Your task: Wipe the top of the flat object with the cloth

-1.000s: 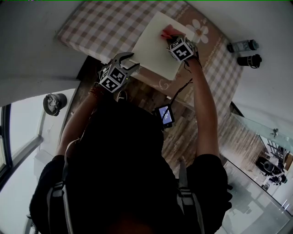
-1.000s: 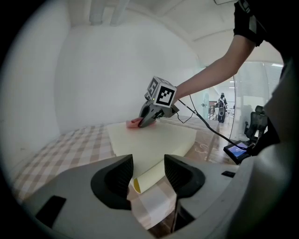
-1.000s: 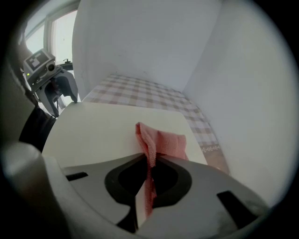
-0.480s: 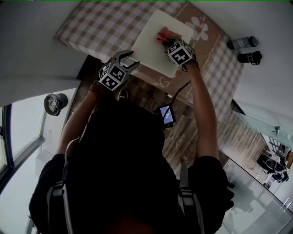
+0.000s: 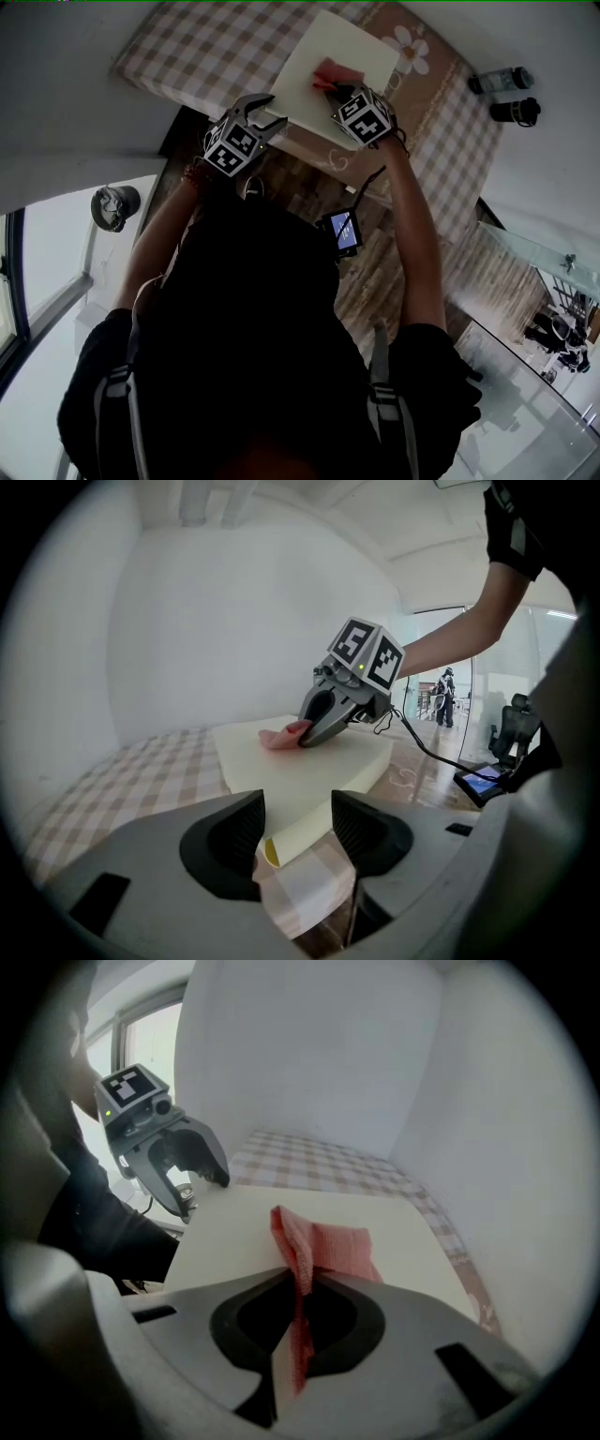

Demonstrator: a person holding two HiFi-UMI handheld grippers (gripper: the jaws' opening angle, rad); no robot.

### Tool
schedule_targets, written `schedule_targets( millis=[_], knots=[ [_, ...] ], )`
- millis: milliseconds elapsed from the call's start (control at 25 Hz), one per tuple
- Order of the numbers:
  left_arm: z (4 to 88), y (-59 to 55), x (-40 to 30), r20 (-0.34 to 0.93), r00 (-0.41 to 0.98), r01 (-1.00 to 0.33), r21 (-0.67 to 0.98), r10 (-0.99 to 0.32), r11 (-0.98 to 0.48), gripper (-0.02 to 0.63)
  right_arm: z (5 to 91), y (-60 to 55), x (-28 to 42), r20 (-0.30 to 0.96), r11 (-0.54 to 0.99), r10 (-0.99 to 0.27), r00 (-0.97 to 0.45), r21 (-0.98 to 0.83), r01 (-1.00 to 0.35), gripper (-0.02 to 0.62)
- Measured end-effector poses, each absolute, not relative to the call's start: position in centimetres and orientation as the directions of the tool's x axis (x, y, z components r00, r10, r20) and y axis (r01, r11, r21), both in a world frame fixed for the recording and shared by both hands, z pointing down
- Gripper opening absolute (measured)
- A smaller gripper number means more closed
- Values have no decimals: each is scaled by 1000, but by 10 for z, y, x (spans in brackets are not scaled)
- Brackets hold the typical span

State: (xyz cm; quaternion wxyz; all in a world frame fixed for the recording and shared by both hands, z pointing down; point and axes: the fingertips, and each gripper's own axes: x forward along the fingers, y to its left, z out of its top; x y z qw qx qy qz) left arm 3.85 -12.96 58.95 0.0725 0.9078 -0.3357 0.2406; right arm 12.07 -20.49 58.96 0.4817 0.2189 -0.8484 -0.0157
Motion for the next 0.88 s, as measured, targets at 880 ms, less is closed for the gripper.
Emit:
schedule_targets(
  millis=[880],
  knots=[
    [590,-129,39,489,657,-646,-27,-574,-763,236,587,-143,97,775,927,-346,-530,197,-318,17]
  ],
)
